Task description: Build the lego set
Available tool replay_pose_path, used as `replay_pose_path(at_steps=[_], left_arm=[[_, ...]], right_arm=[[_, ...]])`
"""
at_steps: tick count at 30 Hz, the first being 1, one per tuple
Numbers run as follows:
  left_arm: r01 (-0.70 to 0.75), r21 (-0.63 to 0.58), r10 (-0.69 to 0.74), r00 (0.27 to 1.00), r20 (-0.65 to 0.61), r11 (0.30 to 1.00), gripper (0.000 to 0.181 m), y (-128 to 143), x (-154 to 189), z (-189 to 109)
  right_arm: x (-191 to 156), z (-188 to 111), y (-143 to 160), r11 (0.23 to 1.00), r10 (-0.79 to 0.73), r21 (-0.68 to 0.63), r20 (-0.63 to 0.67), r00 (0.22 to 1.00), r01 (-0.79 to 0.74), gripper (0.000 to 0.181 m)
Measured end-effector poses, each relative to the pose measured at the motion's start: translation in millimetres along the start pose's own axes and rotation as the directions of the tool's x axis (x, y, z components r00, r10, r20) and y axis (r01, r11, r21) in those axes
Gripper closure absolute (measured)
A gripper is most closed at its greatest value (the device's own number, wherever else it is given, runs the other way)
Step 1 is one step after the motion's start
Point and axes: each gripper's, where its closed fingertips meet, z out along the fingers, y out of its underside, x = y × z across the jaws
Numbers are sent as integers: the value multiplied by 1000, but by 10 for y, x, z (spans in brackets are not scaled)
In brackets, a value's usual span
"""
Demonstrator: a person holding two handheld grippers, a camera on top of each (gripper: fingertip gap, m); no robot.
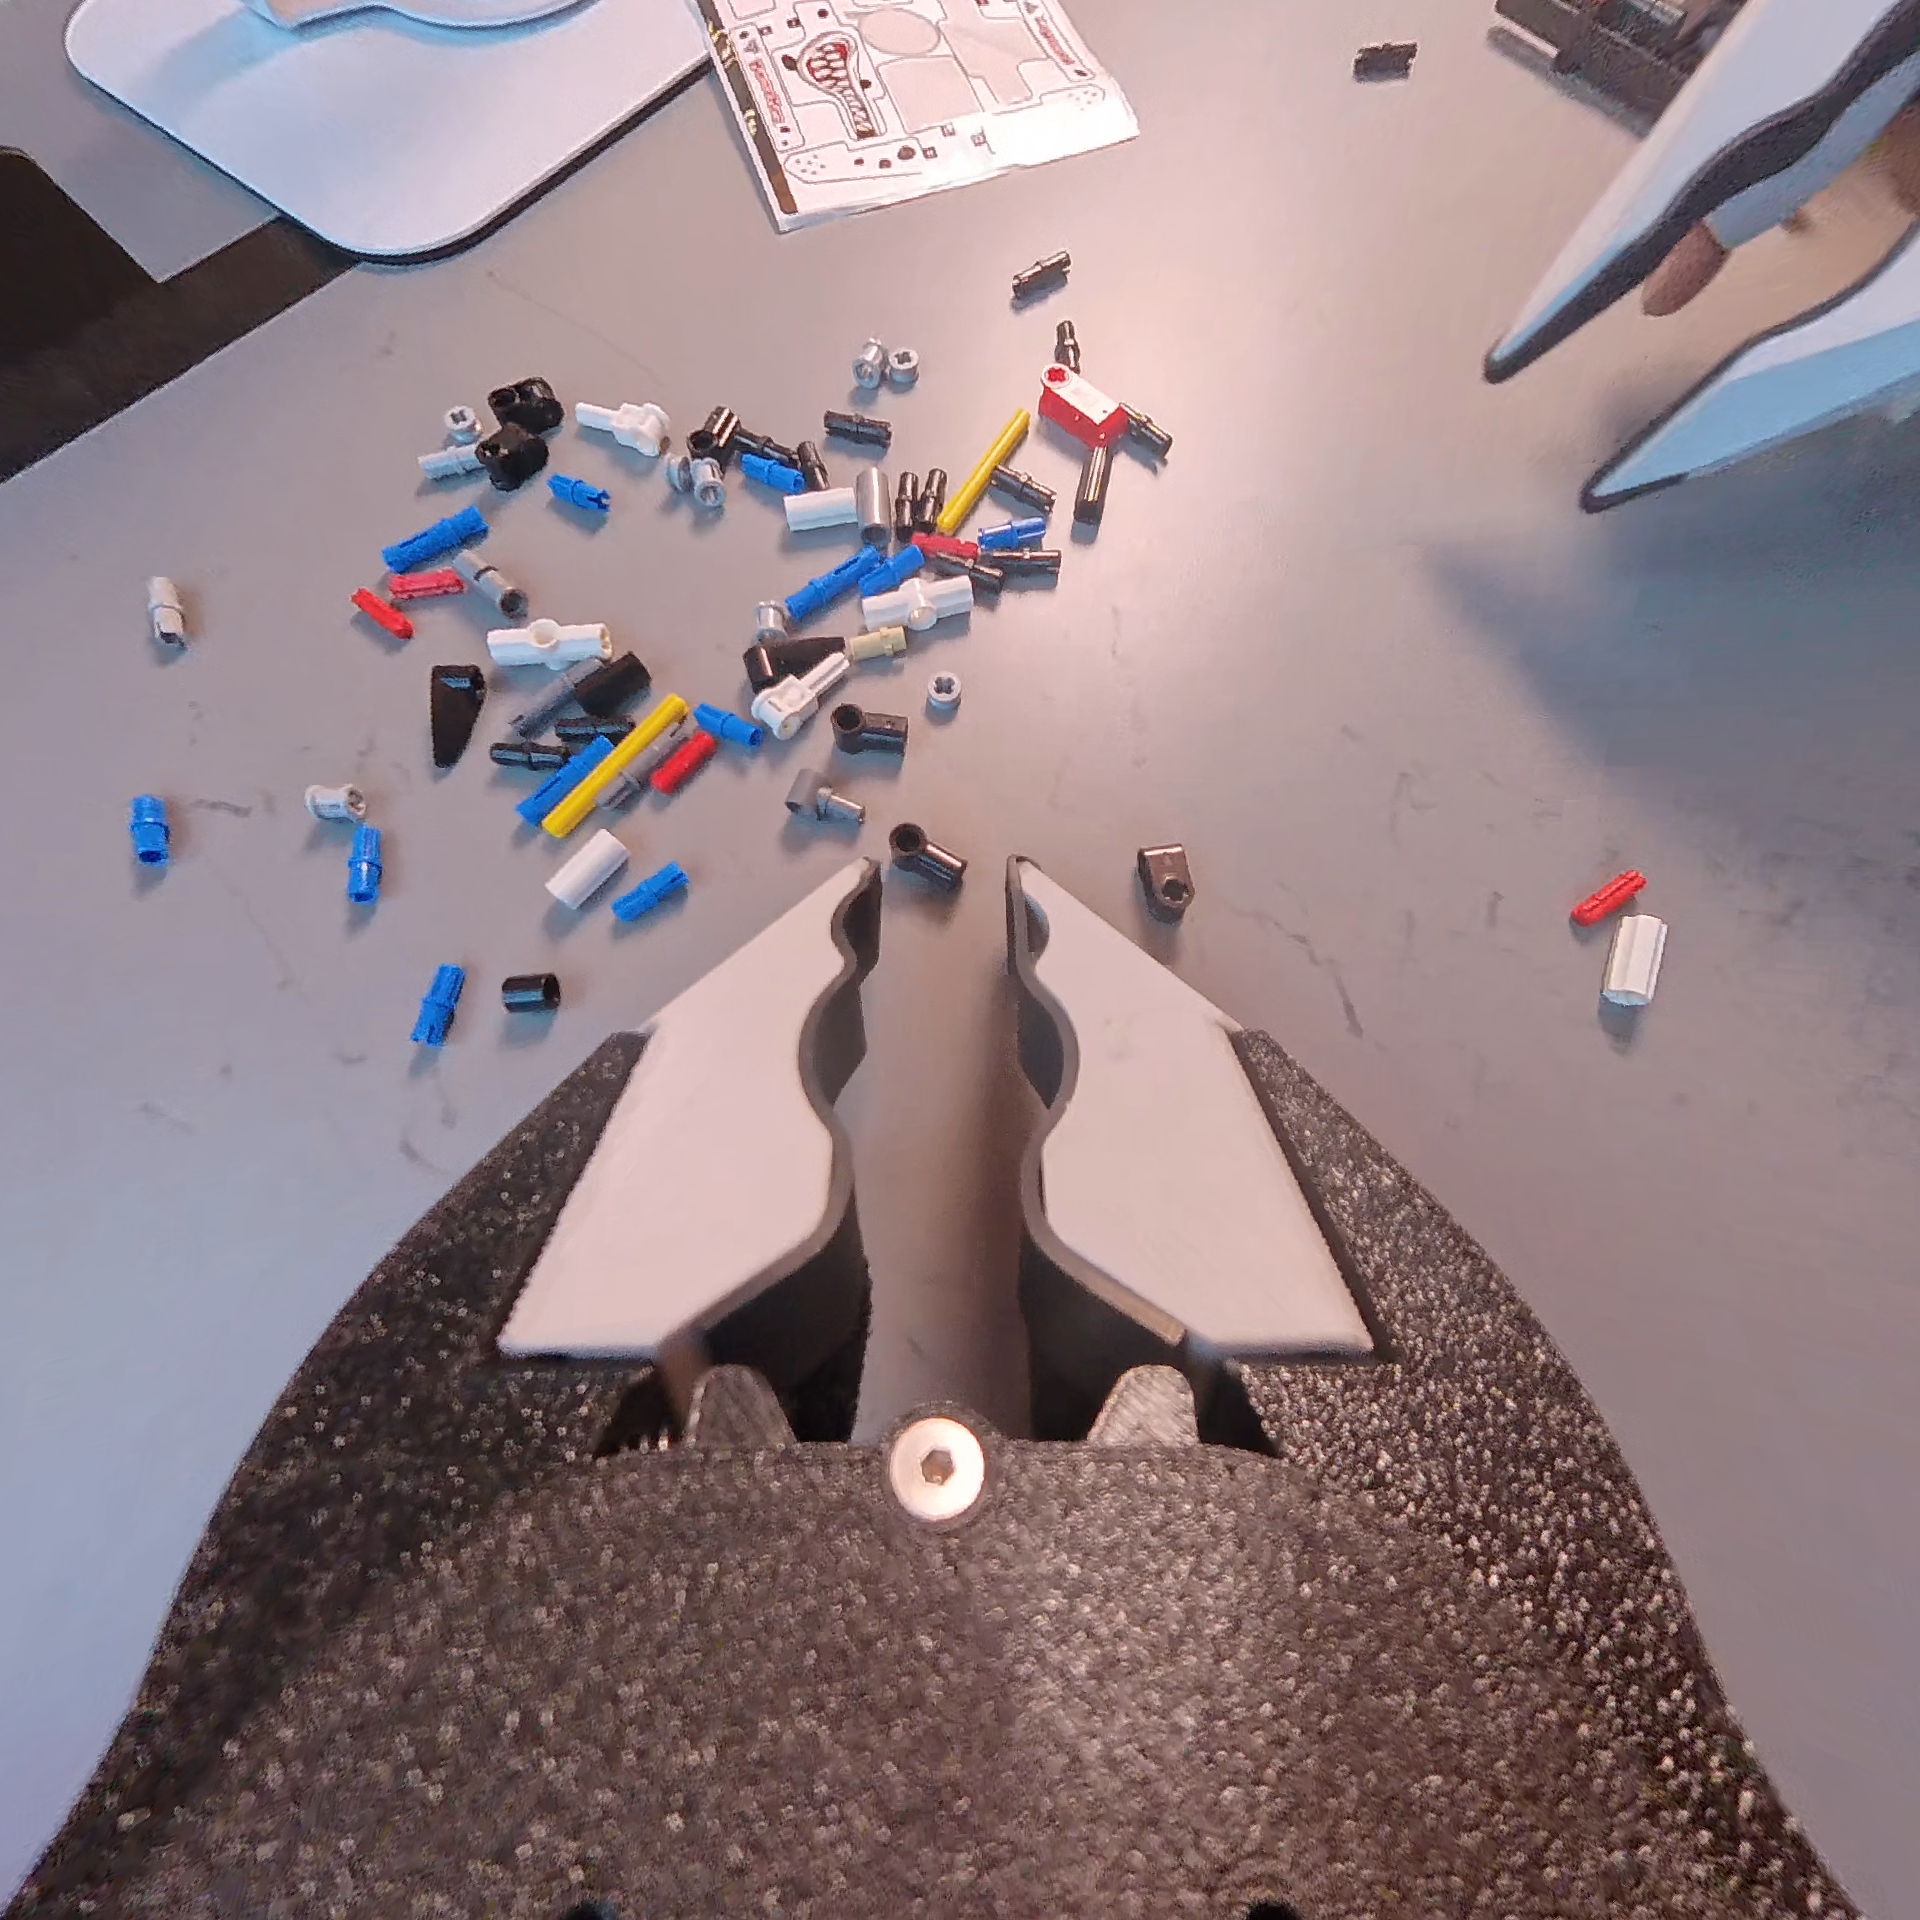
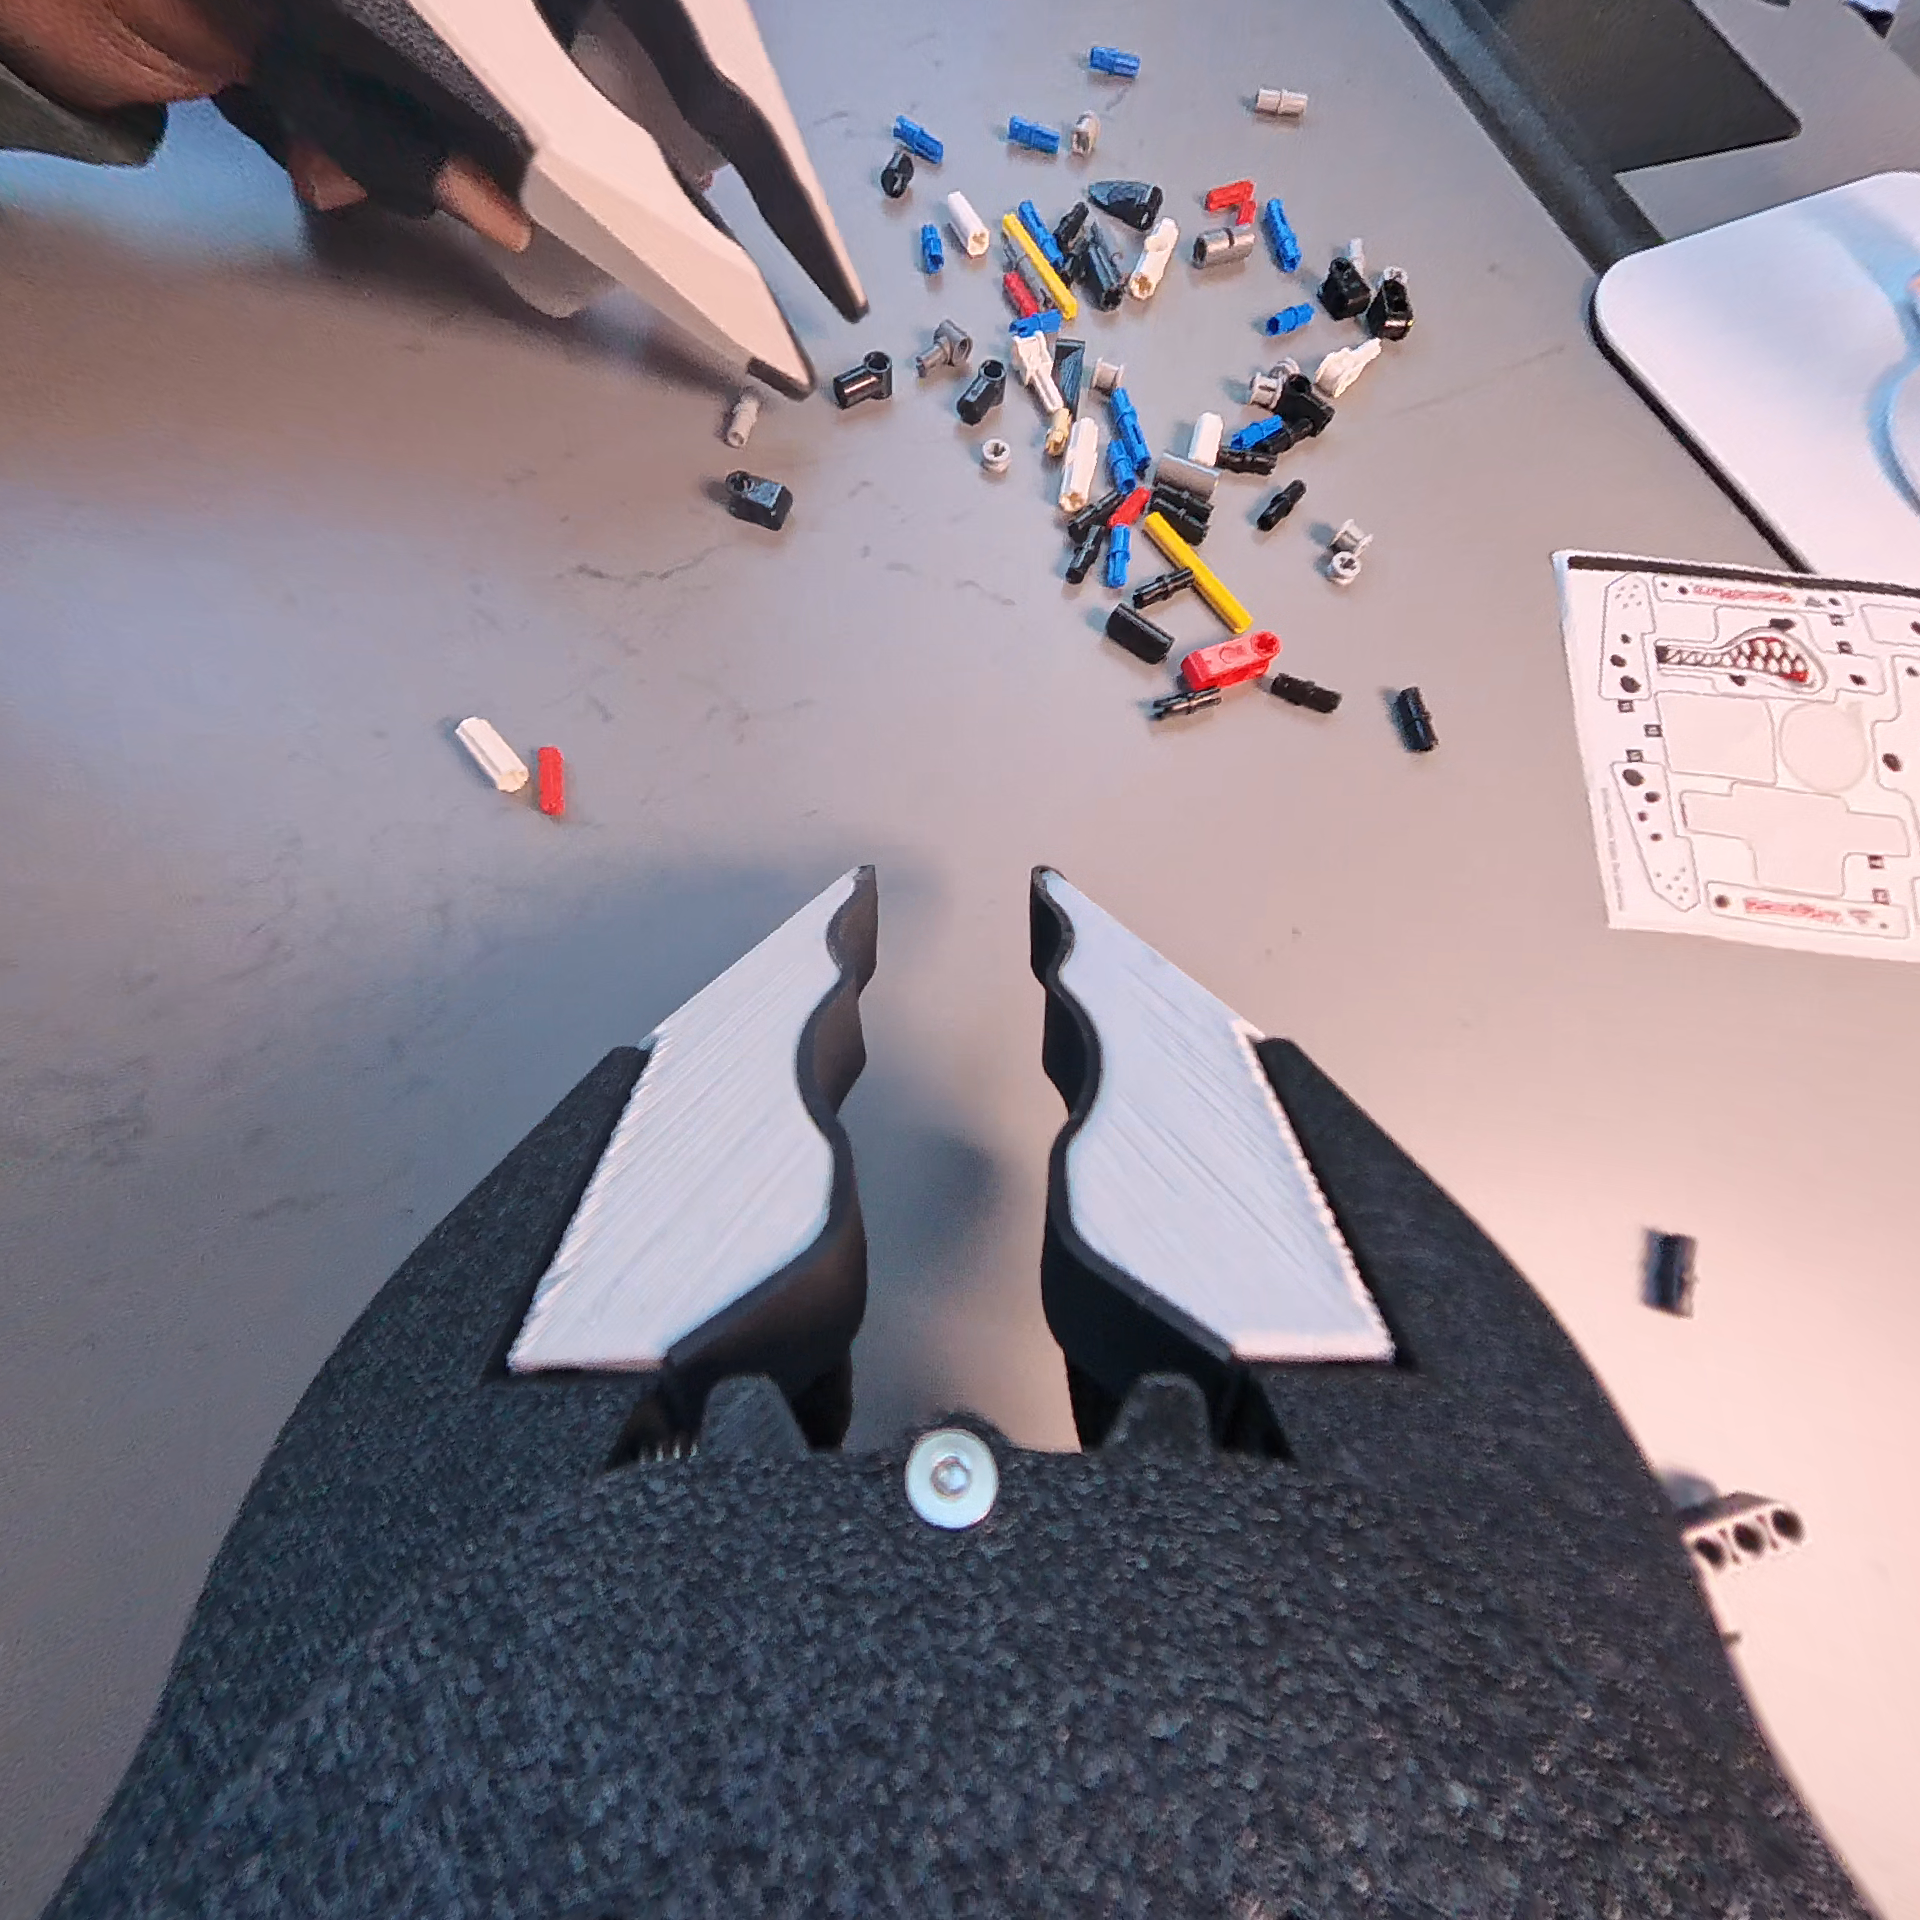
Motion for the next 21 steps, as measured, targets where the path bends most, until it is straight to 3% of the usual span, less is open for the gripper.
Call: replay_pose_path(at_steps=[4, 7, 15, 19, 21], left_arm=[[2, -19, -2, 1000, 2, 1000, 162, 3, -25, 45], [14, -23, -14, 1000, -13, 1000, 181, 7, -26, 52], [165, 4, -164, 984, -74, 986, 181, -14, -96, -20], [178, -25, -179, 980, -87, 984, 155, 14, -96, 2], [154, -51, -159, 983, -90, 987, 154, 35, -49, 57]], right_arm=[[-38, -52, 18, 999, 25, 27, -5, 1000, -25, 152], [-37, -57, -10, 999, 31, 44, -6, 999, -31, 153], [-142, 34, -206, 995, -31, 97, 33, 999, 27, 154], [-180, 109, -315, 992, -75, 106, 42, 996, 70, 154], [-194, 123, -355, 991, -79, 116, 46, 996, 73, 154]])
